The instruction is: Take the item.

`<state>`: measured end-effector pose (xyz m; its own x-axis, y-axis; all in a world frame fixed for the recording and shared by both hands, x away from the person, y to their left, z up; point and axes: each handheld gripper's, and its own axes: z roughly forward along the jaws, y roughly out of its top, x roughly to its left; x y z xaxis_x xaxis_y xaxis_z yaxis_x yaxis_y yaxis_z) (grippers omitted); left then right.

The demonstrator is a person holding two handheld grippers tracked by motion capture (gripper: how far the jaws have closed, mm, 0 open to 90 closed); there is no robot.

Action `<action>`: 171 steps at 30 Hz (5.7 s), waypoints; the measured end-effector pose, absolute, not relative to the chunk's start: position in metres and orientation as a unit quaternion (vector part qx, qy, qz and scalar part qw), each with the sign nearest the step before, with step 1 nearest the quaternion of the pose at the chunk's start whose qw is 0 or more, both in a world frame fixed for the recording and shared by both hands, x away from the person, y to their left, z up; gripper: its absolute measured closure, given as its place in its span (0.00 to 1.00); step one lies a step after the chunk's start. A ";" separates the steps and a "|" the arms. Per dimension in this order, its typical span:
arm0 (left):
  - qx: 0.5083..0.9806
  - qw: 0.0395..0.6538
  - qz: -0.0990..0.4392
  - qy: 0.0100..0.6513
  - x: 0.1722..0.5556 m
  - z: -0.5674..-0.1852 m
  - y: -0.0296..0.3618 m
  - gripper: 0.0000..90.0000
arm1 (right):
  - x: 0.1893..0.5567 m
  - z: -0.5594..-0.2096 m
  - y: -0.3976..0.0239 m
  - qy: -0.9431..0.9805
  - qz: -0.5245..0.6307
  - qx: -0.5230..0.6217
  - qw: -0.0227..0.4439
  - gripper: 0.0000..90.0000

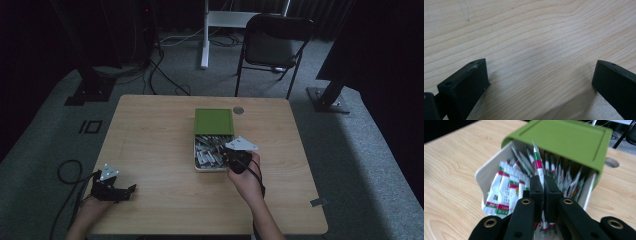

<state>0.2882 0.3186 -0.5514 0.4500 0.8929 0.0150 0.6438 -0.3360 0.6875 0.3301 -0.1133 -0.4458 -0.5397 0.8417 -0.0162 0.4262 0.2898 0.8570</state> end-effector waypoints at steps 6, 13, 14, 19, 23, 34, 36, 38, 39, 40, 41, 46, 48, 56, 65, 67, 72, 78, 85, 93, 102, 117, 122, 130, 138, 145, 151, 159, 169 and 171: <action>0.792 0.311 0.199 0.485 0.288 -0.551 0.319 0.02 | 0.330 -0.429 -0.127 0.743 0.457 0.422 0.249 0.97; 0.793 0.311 0.199 0.485 0.288 -0.551 0.319 0.02 | 0.334 -0.417 -0.148 0.714 0.476 0.444 0.258 0.97; 0.793 0.311 0.200 0.485 0.288 -0.551 0.319 0.02 | 0.337 -0.415 -0.157 0.704 0.481 0.454 0.260 0.97; 0.793 0.311 0.200 0.485 0.288 -0.551 0.319 0.02 | 0.341 -0.416 -0.174 0.691 0.476 0.474 0.268 0.98; 0.793 0.311 0.200 0.485 0.288 -0.551 0.319 0.02 | 0.346 -0.424 -0.185 0.681 0.472 0.493 0.265 0.98; 0.793 0.311 0.199 0.485 0.288 -0.551 0.319 0.02 | 0.359 -0.464 -0.187 0.678 0.458 0.527 0.231 0.98; 0.793 0.311 0.200 0.484 0.288 -0.551 0.319 0.02 | 0.362 -0.470 -0.186 0.676 0.460 0.531 0.221 0.98; 0.793 0.311 0.200 0.484 0.288 -0.551 0.319 0.02 | 0.364 -0.477 -0.186 0.677 0.461 0.532 0.214 0.98; 0.793 0.311 0.200 0.484 0.288 -0.551 0.319 0.02 | 0.365 -0.480 -0.185 0.677 0.459 0.535 0.212 0.98; 0.793 0.311 0.200 0.484 0.288 -0.551 0.319 0.02 | 0.366 -0.483 -0.184 0.677 0.458 0.538 0.208 0.98; 0.793 0.311 0.200 0.484 0.288 -0.551 0.319 0.02 | 0.367 -0.486 -0.184 0.676 0.459 0.539 0.203 0.98; 0.793 0.311 0.200 0.484 0.288 -0.551 0.319 0.02 | 0.372 -0.500 -0.178 0.681 0.453 0.544 0.187 0.97; 0.793 0.311 0.200 0.484 0.288 -0.551 0.319 0.02 | 0.374 -0.505 -0.176 0.683 0.451 0.546 0.180 0.97; 0.793 0.311 0.200 0.484 0.288 -0.551 0.319 0.02 | 0.382 -0.520 -0.187 0.689 0.424 0.557 0.188 0.93; 0.793 0.310 0.199 0.484 0.288 -0.551 0.319 0.02 | 0.392 -0.532 -0.205 0.694 0.392 0.572 0.197 0.86; 0.793 0.311 0.199 0.485 0.288 -0.551 0.319 0.02 | 0.394 -0.537 -0.209 0.693 0.389 0.575 0.193 0.84; 0.793 0.311 0.199 0.485 0.288 -0.551 0.319 0.02 | 0.396 -0.546 -0.214 0.699 0.372 0.576 0.204 0.78; 0.793 0.311 0.199 0.485 0.288 -0.551 0.319 0.02 | 0.396 -0.549 -0.221 0.701 0.360 0.575 0.218 0.56; 0.794 0.310 0.199 0.484 0.288 -0.551 0.319 0.02 | 0.390 -0.544 -0.233 0.688 0.371 0.581 0.226 0.40; 0.793 0.311 0.200 0.484 0.288 -0.551 0.319 0.02 | 0.379 -0.540 -0.248 0.687 0.369 0.582 0.231 0.34; 0.793 0.311 0.200 0.484 0.288 -0.551 0.319 0.02 | 0.369 -0.540 -0.269 0.670 0.362 0.597 0.251 0.20; 0.793 0.311 0.200 0.484 0.288 -0.551 0.319 0.02 | 0.352 -0.546 -0.296 0.653 0.341 0.623 0.265 0.16; 0.793 0.311 0.200 0.484 0.288 -0.551 0.319 0.02 | 0.344 -0.547 -0.304 0.649 0.332 0.631 0.265 0.16; 0.793 0.311 0.200 0.484 0.288 -0.551 0.319 0.02 | 0.331 -0.553 -0.316 0.644 0.321 0.642 0.265 0.16; 0.793 0.311 0.200 0.484 0.288 -0.551 0.319 0.02 | 0.317 -0.556 -0.326 0.637 0.316 0.654 0.258 0.16; 0.793 0.311 0.200 0.484 0.288 -0.551 0.319 0.02 | 0.303 -0.556 -0.329 0.630 0.307 0.659 0.274 0.16; 0.793 0.311 0.200 0.484 0.288 -0.551 0.319 0.02 | 0.295 -0.557 -0.326 0.638 0.284 0.661 0.276 0.16; 0.793 0.311 0.200 0.484 0.288 -0.551 0.319 0.02 | 0.290 -0.557 -0.322 0.628 0.280 0.670 0.281 0.16; 0.790 0.312 0.202 0.487 0.287 -0.552 0.318 0.02 | 0.285 -0.558 -0.314 0.609 0.273 0.687 0.288 0.16; 0.790 0.312 0.202 0.487 0.287 -0.552 0.318 0.02 | 0.285 -0.558 -0.314 0.610 0.273 0.686 0.287 0.14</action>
<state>0.2873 0.3184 -0.5517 0.4441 0.8959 0.0152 0.6441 -0.3310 0.6896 0.2849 -0.3142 -0.5577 0.1056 0.9941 0.0246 0.6809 -0.0903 0.7268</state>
